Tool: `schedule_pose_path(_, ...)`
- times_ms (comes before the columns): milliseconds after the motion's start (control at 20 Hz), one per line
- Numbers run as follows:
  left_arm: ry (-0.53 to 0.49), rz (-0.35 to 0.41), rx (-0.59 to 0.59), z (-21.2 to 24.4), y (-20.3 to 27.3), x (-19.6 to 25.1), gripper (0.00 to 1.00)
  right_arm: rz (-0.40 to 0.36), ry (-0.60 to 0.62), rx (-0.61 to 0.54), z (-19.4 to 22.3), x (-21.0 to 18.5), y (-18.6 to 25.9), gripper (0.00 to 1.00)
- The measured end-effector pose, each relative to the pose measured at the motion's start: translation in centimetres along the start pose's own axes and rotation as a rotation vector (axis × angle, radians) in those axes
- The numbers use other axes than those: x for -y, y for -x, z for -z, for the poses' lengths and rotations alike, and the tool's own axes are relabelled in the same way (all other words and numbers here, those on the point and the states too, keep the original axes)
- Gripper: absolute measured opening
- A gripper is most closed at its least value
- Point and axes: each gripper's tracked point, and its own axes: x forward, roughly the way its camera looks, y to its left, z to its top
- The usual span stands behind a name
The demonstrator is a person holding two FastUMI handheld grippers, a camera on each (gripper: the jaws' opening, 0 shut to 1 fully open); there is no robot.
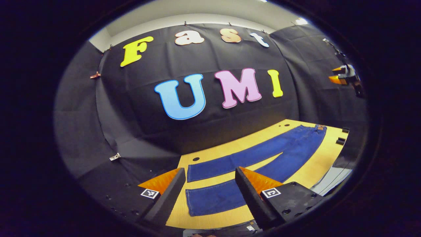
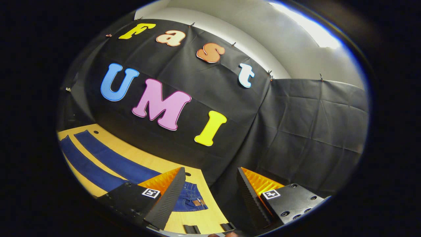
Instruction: Grasp the waist and the cuffs of the jeans and fold them to make the two legs overlap; first hold the waist and fold one-third of the jeans toward the cuffs, then hold the cuffs and fold the remaining one-third in the same direction to finish folding.
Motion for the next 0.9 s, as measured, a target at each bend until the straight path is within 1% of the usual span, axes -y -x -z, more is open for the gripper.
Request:
schedule_pose_path(50, -0.067, 0.049, -0.034, 1.4, -0.5, 1.0, 0.98, -0.018, 0.034, -0.015, 0.9, -0.6, -0.1, 0.96)
schedule_pose_path(150, -0.225, 0.119, -0.093, 4.0, -1.5, 2.3, 0.99, -0.044, 0.118, -0.035, 2.4, -1.6, -0.5, 0.96)
schedule_pose_path(250, -0.344, 0.204, -0.099, 5.8, -2.7, 4.4, 0.97, -0.072, 0.170, -0.039, 3.1, -2.5, -0.6, 0.96)
schedule_pose_path(350, -0.432, 0.303, -0.143, 8.4, -3.9, 5.7, 0.97, -0.118, 0.191, -0.047, 4.1, -4.2, -0.9, 0.96)
schedule_pose_path(450, -0.522, 0.379, -0.203, 11.1, -5.2, 6.6, 0.98, -0.163, 0.209, -0.056, 5.0, -5.9, -2.2, 0.96)
schedule_pose_path(600, -0.680, 0.464, -0.280, 14.9, -7.4, 6.7, 0.98, -0.201, 0.232, -0.069, 6.3, -7.4, -5.0, 0.96)
schedule_pose_path(700, -0.771, 0.524, -0.330, 17.5, -8.7, 6.7, 0.98, -0.229, 0.242, -0.097, 8.0, -8.3, -7.1, 0.96)
schedule_pose_path(750, -0.803, 0.559, -0.351, 18.5, -8.8, 6.9, 0.98, -0.240, 0.258, -0.116, 9.1, -8.6, -8.2, 0.96)
schedule_pose_path(800, -0.829, 0.593, -0.370, 19.7, -8.8, 7.4, 0.95, -0.250, 0.281, -0.131, 10.3, -8.9, -9.3, 0.96)
schedule_pose_path(850, -0.857, 0.622, -0.386, 20.7, -9.0, 7.5, 0.98, -0.253, 0.312, -0.144, 11.5, -8.9, -10.1, 0.96)
schedule_pose_path(900, -0.886, 0.645, -0.405, 21.7, -9.1, 7.4, 0.98, -0.253, 0.344, -0.157, 12.9, -8.8, -10.9, 0.96)
